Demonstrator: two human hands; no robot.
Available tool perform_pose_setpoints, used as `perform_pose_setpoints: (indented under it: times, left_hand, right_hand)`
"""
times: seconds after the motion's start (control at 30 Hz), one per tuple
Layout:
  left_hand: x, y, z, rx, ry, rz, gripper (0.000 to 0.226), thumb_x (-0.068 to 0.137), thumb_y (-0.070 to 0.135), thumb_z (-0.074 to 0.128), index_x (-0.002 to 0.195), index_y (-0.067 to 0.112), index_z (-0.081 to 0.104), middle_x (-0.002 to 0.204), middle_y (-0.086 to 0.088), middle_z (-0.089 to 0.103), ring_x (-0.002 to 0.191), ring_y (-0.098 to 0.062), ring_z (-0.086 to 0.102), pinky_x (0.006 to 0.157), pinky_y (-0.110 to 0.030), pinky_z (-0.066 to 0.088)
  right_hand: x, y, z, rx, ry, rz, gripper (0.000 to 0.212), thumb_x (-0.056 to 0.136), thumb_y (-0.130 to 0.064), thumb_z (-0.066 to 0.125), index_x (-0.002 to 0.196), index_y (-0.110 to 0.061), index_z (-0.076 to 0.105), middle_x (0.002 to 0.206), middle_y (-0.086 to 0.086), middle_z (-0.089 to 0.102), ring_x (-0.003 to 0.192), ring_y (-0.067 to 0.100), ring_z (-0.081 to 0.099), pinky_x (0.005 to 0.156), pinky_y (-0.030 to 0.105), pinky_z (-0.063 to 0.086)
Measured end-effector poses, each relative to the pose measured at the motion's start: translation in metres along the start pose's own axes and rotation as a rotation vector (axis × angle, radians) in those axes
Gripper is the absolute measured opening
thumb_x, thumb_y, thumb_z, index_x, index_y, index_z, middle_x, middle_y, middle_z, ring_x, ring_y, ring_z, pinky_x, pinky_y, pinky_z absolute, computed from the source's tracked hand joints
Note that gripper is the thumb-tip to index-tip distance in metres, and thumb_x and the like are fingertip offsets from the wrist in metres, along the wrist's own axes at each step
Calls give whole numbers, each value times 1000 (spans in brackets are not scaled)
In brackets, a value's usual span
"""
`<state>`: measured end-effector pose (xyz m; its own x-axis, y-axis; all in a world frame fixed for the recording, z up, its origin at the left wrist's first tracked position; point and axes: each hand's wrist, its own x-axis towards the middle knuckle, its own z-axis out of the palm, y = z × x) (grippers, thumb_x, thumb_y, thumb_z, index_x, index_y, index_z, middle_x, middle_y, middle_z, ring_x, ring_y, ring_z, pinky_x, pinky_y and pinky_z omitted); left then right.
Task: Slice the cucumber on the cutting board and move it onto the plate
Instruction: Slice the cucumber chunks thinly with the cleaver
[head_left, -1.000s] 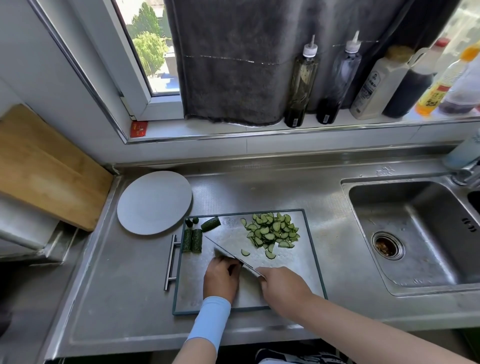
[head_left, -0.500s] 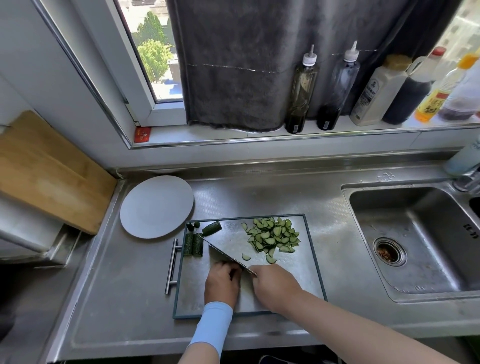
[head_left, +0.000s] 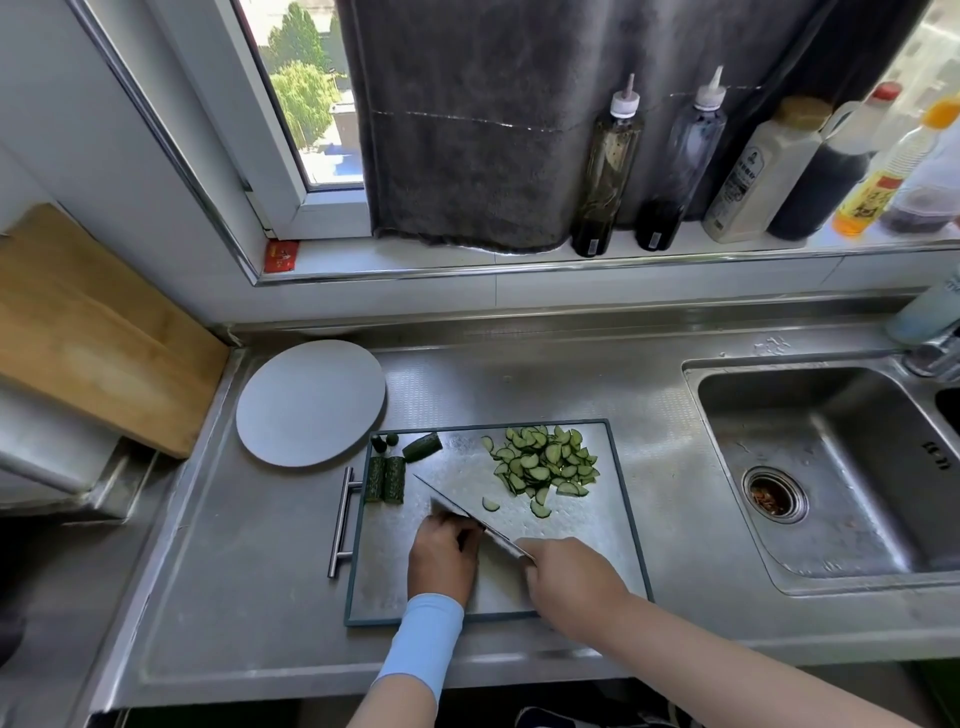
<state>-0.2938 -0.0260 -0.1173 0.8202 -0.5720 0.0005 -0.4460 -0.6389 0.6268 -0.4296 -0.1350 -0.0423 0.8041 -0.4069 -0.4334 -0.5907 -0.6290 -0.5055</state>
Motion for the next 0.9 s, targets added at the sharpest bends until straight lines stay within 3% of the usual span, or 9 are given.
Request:
perform_pose_setpoints:
  times: [0.1,0.23,0.4,0.63,0.73,0.9]
  left_hand:
    - [0,-3,2,-4,7,0,7,75,10,77,79,16,75,83,-7,67,81,-27,60,71,-20,37]
    - [-2,-3,3,3,12,17,12,69,8,82,74,14,74,76,-6,64,74,-27,61,67,-12,29]
    - [-5,-5,4,19,18,65,18,66,2,81,76,15,74,77,-4,65,77,-27,62,72,-14,33]
    - [-4,1,0,30,17,58,17,65,1,82,73,14,73,72,-4,64,73,-28,62,70,-18,37]
    - [-2,1,-1,53,-28,6,8,75,9,76,80,15,75,80,-7,66,81,-28,61,74,-27,44]
    - [-1,4,-5,66,-29,25,8,73,8,78,75,15,75,81,-9,68,80,-29,62,71,-24,42]
  right_hand:
    - [3,-2,1,13,-7,13,17,90,-16,39,82,-25,51,66,-7,49,68,21,47,51,25,29]
    - [14,-9,0,27,-41,59,21,88,-14,39,72,-24,46,69,-5,52,72,24,52,54,30,34]
    - [24,-16,1,5,-41,68,22,86,-13,38,87,-22,59,80,1,62,79,27,57,62,32,43]
    - [22,-16,0,1,-20,37,21,92,-19,38,87,-20,58,83,2,62,80,28,57,66,34,46]
    - [15,-12,1,-13,7,11,18,93,-22,38,87,-20,54,78,0,59,76,28,55,63,35,45]
    - [5,-2,2,-21,21,-13,15,91,-24,38,86,-22,52,74,-2,58,72,25,55,56,34,40]
